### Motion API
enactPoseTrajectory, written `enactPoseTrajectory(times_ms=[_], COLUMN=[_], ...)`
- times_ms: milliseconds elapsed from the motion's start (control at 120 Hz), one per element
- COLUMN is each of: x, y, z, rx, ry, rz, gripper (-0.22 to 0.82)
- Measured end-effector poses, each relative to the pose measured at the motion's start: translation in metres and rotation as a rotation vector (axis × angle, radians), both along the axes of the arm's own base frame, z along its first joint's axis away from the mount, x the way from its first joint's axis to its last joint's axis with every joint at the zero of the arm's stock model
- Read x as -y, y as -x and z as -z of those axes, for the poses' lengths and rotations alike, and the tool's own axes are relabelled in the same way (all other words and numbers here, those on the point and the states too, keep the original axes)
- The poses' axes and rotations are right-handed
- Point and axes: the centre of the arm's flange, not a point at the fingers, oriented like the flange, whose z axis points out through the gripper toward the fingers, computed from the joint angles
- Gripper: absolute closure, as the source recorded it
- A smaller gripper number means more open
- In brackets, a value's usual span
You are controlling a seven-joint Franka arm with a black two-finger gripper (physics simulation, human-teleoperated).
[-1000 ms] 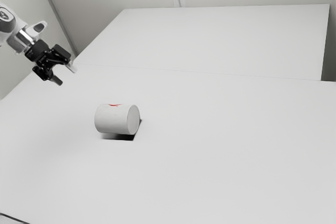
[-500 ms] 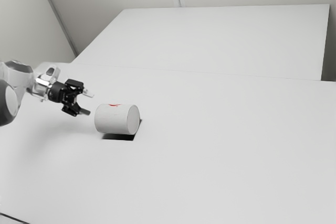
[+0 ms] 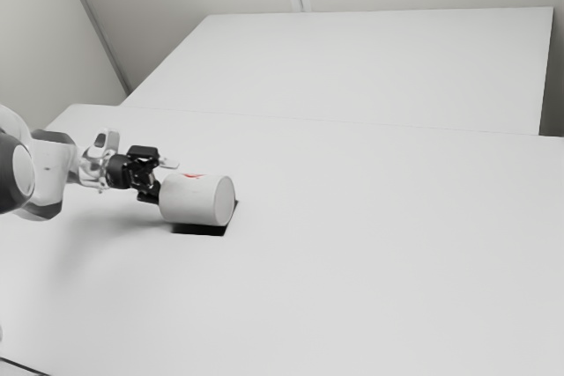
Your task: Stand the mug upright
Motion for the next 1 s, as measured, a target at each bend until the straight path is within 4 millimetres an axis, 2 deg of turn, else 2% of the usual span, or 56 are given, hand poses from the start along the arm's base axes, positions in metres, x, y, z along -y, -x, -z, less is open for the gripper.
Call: enactPoseTrajectory(times_ms=[150,225,317,533,633,725,783,1000], x=[0.0,0.0,0.0,-0.001,0.006,0.015,0.028,0.069], y=[-0.001,-0.001,-0.002,-0.001,0.001,-0.001,-0.003,0.003], z=[-0.001,-0.001,-0.003,-0.016,-0.032,-0.06,-0.082,-0.157], rx=[0.036,0.049,0.064,0.109,0.138,0.175,0.189,0.172], ry=[-0.003,-0.006,-0.009,0.004,0.01,-0.02,-0.085,-0.522], rz=[0.0,0.001,0.003,0.002,0.01,0.041,0.093,0.341], gripper=[0.47,0.58,0.67,0.75,0.77,0.78,0.78,0.78])
